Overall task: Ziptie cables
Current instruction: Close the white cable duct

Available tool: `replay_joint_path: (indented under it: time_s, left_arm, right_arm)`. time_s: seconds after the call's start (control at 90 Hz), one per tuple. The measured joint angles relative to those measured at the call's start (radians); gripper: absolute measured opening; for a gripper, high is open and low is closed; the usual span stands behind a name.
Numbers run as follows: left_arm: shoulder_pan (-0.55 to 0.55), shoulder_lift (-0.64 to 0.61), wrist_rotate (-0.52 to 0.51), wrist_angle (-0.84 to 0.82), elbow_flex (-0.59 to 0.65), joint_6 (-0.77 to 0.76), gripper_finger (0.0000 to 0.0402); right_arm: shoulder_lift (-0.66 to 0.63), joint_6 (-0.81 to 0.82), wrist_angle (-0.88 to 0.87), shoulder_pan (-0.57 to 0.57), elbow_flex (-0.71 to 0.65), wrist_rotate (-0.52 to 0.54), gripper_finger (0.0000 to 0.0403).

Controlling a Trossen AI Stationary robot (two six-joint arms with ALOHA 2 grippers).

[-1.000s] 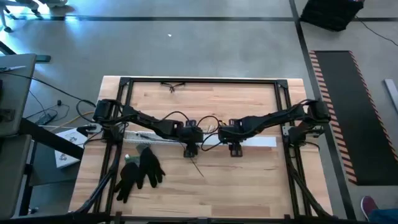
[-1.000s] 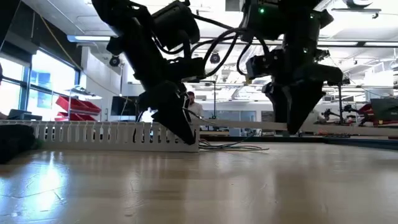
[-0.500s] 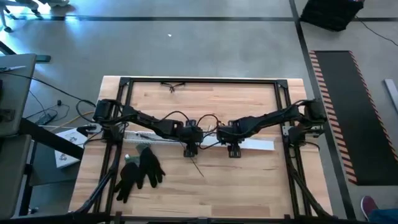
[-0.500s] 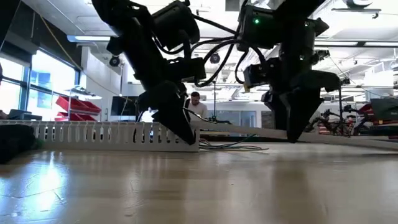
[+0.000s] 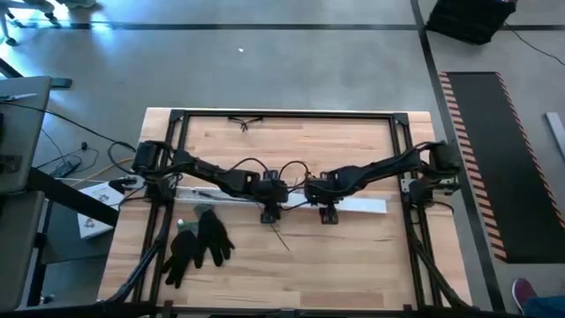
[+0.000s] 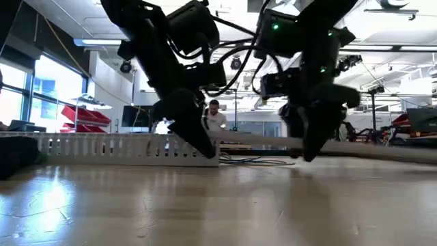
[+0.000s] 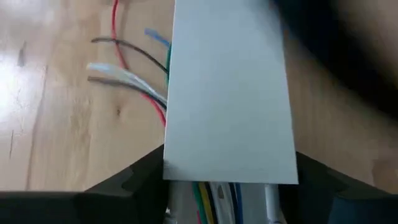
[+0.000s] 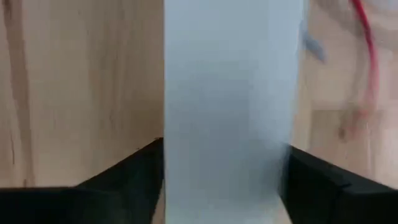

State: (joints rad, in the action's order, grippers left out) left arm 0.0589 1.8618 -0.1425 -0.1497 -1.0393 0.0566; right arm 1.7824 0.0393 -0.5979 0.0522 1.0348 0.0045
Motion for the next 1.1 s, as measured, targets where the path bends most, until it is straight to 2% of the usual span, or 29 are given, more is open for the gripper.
replay_joint_path:
  time_s: [0.1,0.189,0.589,0.789,0.989,1.1]
  left_arm:
    - [0.000,0.000,-0.001,-0.006,0.000,0.000,0.0221]
    - [0.000,0.000,-0.001,-0.008,0.000,0.000,0.0221]
    - [0.000,0.000,0.001,-0.019,0.000,-0.001,0.0221]
    - [-0.007,-0.002,0.034,-0.035,-0.001,0.000,0.0238]
    - [-0.019,0.000,0.096,-0.058,0.001,0.004,0.0258]
    - [-0.019,0.000,0.095,-0.068,0.001,0.000,0.0261]
  right_arm:
    - [-0.004,-0.011,-0.007,0.000,-0.001,0.001,0.0319]
    - [-0.013,-0.014,-0.019,0.000,-0.001,0.003,0.0328]
    - [-0.070,-0.027,0.004,0.010,-0.001,0.015,0.0333]
    - [-0.091,-0.047,-0.049,0.029,-0.005,0.141,0.0334]
    - [-0.146,-0.016,-0.041,0.034,-0.005,0.149,0.0334]
    - [-0.157,0.007,-0.042,0.045,-0.005,0.152,0.0334]
